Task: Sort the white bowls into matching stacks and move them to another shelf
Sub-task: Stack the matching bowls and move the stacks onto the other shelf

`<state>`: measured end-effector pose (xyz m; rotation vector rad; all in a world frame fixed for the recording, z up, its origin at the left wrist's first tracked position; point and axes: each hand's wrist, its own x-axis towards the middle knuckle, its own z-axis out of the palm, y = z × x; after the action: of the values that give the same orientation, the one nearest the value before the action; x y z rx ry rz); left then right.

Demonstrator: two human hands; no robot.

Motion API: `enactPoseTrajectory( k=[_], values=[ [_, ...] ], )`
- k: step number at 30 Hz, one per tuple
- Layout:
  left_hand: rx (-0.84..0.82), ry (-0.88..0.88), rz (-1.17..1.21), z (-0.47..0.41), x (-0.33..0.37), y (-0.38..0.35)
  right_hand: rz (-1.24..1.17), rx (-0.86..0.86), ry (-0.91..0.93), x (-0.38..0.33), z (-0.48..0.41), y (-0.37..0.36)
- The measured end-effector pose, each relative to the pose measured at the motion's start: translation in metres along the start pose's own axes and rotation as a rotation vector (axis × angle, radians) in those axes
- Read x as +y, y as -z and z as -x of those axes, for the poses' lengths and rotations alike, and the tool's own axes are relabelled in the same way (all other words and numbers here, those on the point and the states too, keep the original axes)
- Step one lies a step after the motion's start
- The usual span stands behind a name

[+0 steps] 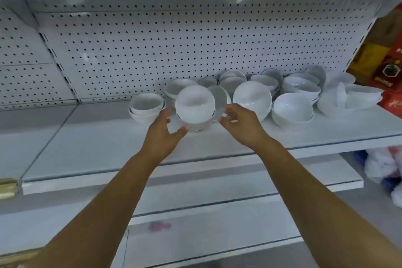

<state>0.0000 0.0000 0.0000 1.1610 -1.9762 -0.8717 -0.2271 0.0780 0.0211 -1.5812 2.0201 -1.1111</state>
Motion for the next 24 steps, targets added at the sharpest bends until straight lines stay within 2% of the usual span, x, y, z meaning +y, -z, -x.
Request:
enactPoseTrajectory(
  k=[5, 14, 17, 24],
  values=[
    [0.067, -0.038, 0.169, -0.024, -0.002, -0.031, 0.024, 0.123, 0.093, 0.001, -0.041, 0.000],
    [0.155, 0.020, 0.250, -0.038, -0.031, -0.047, 0.290, -0.002, 0.256, -0.001, -0.104, -0.016],
    [0.155, 0.032, 0.256, -0.038, -0.032, -0.046, 0.379, 0.020, 0.281, 0.002, -0.112, -0.024],
    [0.145, -0.022, 0.258, -0.037, -0.029, -0.044, 0.322, 0.094, 0.291, 0.006, -0.109, -0.024]
  ],
)
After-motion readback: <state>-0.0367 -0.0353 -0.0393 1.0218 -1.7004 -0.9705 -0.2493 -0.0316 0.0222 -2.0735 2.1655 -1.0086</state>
